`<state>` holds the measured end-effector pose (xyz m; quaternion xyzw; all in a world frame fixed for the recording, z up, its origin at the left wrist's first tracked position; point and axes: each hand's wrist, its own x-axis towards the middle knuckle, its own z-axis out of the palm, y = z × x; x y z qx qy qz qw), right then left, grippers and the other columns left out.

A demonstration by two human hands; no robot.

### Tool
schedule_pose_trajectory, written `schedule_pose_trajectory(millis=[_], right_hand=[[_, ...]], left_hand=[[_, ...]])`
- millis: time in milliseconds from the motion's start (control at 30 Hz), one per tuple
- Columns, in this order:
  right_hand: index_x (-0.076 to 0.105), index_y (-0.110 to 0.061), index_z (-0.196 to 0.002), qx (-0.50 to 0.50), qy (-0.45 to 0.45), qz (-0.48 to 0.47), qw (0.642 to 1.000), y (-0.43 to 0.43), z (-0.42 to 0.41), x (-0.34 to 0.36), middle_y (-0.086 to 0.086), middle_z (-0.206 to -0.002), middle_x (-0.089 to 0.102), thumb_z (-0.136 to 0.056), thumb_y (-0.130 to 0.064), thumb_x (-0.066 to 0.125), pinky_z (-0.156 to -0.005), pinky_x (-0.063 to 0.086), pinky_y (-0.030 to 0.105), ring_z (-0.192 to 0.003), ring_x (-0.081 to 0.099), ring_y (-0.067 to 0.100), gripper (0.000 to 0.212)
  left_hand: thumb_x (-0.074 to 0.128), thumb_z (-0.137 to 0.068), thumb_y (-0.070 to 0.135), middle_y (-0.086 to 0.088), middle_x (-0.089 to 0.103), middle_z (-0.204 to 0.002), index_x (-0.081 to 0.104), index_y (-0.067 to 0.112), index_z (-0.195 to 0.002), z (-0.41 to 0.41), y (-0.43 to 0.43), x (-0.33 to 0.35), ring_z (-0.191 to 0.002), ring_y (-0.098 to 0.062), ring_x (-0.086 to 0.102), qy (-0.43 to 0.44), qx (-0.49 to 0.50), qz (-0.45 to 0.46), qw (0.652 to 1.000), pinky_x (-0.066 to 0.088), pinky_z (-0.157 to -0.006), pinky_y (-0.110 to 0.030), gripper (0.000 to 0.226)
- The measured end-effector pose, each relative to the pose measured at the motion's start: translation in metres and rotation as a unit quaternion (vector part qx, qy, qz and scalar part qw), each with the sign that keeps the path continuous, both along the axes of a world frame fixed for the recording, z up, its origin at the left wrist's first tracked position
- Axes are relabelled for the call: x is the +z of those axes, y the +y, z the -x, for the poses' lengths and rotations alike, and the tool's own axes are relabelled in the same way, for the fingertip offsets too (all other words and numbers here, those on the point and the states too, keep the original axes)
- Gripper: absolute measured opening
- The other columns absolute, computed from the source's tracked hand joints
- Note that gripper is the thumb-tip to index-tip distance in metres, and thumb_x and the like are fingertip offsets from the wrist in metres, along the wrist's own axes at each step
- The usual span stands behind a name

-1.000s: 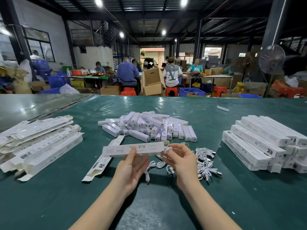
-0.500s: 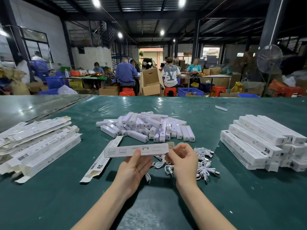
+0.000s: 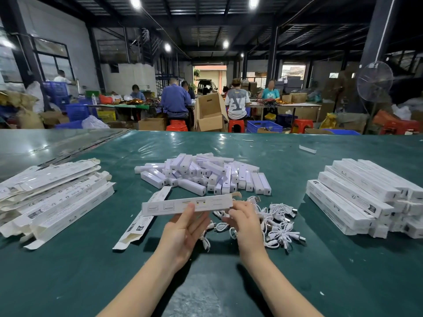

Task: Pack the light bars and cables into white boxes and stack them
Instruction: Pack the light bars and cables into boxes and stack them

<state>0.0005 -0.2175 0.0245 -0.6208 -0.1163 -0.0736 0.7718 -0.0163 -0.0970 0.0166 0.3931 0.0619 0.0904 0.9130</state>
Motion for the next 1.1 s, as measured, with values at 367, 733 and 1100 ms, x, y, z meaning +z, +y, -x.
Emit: schedule_pose_trajectory(millis=[367,733,1100], right_hand=[[0.066,-0.015,-0.083,-0.037,0.054,-0.136,0.989,-0.013,-0.007,-0.007,-0.006,-0.068,0.071,-0.082,0.007,0.061,-0.060,0.052,0.015,-0.065,0.065,0.005,0.023],[0.053,-0.024,-0.108,-0.027,0.056,-0.145,0.987,-0.013,-0.010,-0.010,-0.003,-0.069,0.068,-0.084,0.008,0.057,-0.061,0.052,0.015,-0.065,0.065,0.005,0.040],[0.057,-0.017,-0.082,-0.054,-0.010,-0.038,0.998,-0.009,-0.006,-0.009,0.006,-0.077,0.066,-0.083,0.011,0.056,-0.075,0.054,0.035,-0.074,0.062,0.019,0.028]], left_hand=[[0.054,-0.086,0.007,-0.013,0.073,-0.088,0.061,0.001,-0.098,0.005,-0.004,-0.002,-0.078,-0.020,0.071,-0.022,0.004,-0.044,0.999,0.058,-0.064,-0.026,0.015],[0.057,-0.083,0.008,-0.015,0.070,-0.093,0.060,0.003,-0.094,0.003,-0.007,-0.007,-0.080,-0.021,0.071,-0.026,0.032,-0.052,0.998,0.058,-0.075,-0.031,0.013],[0.058,-0.085,0.009,-0.010,0.073,-0.079,0.059,0.005,-0.087,0.002,-0.006,-0.005,-0.073,-0.021,0.072,-0.010,0.053,-0.051,0.997,0.059,-0.063,-0.026,0.005]])
